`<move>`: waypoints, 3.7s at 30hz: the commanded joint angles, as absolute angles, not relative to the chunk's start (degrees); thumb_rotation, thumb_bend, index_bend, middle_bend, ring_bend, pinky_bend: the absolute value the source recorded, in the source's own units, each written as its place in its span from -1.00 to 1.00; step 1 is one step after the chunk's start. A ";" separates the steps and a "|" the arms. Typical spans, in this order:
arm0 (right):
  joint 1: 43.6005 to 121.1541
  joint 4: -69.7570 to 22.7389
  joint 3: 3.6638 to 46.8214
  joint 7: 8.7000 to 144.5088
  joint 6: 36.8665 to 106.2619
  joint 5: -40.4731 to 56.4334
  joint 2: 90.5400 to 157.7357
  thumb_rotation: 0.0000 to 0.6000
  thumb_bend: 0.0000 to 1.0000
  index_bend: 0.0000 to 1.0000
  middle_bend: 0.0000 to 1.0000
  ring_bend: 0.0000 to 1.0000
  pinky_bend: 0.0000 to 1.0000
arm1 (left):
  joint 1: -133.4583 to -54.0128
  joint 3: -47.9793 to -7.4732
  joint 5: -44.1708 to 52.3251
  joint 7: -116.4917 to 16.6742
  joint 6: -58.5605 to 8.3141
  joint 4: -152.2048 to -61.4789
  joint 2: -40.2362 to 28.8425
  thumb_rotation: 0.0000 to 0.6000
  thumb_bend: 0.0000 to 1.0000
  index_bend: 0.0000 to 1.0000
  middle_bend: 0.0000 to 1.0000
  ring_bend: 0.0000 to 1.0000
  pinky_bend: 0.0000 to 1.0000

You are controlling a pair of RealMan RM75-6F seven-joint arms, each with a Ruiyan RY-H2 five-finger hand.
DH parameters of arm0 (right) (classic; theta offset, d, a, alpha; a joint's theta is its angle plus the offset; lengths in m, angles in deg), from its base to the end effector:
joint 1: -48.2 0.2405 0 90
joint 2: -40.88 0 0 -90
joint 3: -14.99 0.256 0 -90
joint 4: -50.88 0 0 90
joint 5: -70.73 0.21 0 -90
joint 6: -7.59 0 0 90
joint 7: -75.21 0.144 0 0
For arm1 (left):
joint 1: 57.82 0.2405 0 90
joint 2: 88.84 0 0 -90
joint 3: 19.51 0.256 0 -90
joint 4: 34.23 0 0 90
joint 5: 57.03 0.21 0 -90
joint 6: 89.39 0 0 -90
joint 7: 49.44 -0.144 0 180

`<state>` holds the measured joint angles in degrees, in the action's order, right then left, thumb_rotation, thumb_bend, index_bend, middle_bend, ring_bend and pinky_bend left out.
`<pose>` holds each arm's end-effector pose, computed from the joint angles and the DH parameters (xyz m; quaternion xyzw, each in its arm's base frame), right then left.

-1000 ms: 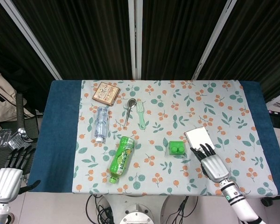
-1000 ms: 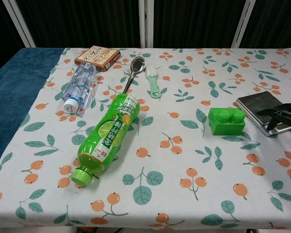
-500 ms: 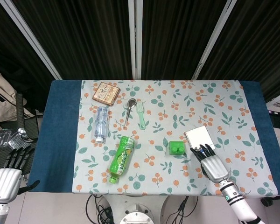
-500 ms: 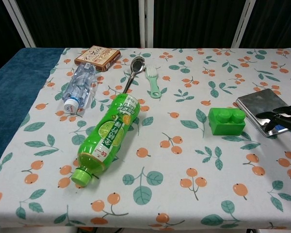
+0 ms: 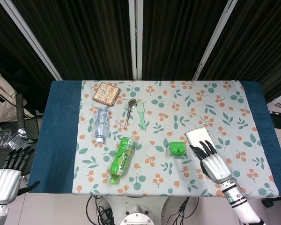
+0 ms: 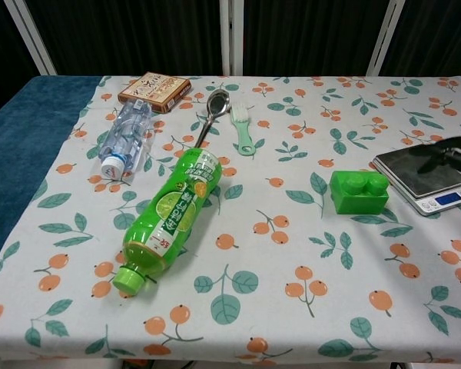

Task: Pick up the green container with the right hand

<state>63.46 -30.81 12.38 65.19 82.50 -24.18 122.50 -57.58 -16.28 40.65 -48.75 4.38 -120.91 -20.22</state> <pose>-0.2693 -0.2053 0.0313 0.7424 -0.3270 0.3673 0.4550 -0.3081 0.1295 0.1364 -0.6284 -0.3592 -0.4142 0.5518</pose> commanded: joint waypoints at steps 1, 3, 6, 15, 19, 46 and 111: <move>64.36 -32.93 14.28 63.99 83.95 -25.39 121.82 1.00 0.02 -1.00 -0.69 -1.00 -1.00 | -57.59 -16.30 40.73 -48.84 4.46 -121.03 -20.25 1.00 -0.90 -0.95 -0.95 -1.00 -1.00; 65.35 -34.87 15.25 60.97 82.20 -24.28 121.65 1.00 -0.25 -1.00 -0.78 -1.00 -1.00 | -57.56 -16.30 40.77 -48.97 4.54 -121.14 -20.30 1.00 -0.90 -0.95 -0.95 -1.00 -1.00; 66.92 -38.44 16.56 54.89 77.39 -20.30 121.47 1.00 -0.51 -1.00 -0.92 -1.00 -1.00 | -57.48 -16.28 40.75 -49.02 4.63 -121.28 -20.38 1.00 -0.89 -0.95 -0.95 -1.00 -1.00; 72.64 -45.43 21.57 33.77 66.49 -1.40 125.35 1.00 -0.94 -1.00 -1.00 -1.00 -1.00 | -56.88 -16.20 40.25 -48.26 5.19 -120.84 -20.71 1.00 -0.90 -0.95 -0.95 -1.00 -1.00; 75.19 -44.19 22.96 29.95 65.53 3.33 128.57 1.00 -0.94 -1.00 -0.97 -1.00 -1.00 | -56.75 -16.20 40.09 -47.67 5.27 -120.37 -20.62 1.00 -0.90 -0.95 -0.95 -1.00 -1.00; 79.67 -38.65 21.43 29.89 74.40 5.99 134.65 1.00 -0.54 0.06 0.04 -0.72 -1.00 | -56.26 -16.41 39.70 -46.56 5.72 -119.81 -20.96 1.00 -0.90 -0.95 -0.95 -1.00 -1.00; 58.65 -34.73 10.02 63.56 101.50 -19.29 113.13 1.00 -0.79 -1.00 -1.00 -1.00 -1.00 | -57.79 -17.27 40.37 -48.22 4.80 -122.03 -21.65 1.00 -0.89 -0.95 -0.95 -1.00 -1.00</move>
<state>65.41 -39.23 14.12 56.91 93.01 -13.75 115.24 -57.67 -17.18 40.33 -48.07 4.91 -121.87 -21.51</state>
